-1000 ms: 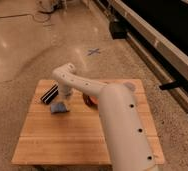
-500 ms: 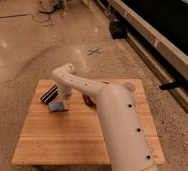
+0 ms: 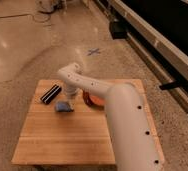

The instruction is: Wipe the white sponge on the table

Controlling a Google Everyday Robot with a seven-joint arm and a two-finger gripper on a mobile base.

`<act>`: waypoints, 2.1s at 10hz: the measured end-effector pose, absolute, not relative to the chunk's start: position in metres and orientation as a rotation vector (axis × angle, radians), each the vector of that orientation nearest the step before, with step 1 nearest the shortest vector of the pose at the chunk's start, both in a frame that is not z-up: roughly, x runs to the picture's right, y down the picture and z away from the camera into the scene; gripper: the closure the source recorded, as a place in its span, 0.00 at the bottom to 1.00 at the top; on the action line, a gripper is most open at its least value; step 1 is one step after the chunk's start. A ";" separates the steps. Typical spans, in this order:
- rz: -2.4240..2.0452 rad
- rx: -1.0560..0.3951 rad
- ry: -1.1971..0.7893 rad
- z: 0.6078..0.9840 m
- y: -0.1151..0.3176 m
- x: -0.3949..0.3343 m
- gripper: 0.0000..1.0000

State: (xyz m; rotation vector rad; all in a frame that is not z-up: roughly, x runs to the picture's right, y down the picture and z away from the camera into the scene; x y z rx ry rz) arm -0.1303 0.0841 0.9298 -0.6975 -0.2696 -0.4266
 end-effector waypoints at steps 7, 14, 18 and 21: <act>-0.511 -0.709 -0.161 0.915 0.117 -0.091 1.00; -0.675 -0.704 -0.260 0.885 0.159 -0.170 1.00; -0.710 -0.670 -0.282 0.897 0.149 -0.217 1.00; -0.704 -0.640 -0.284 0.906 0.128 -0.233 1.00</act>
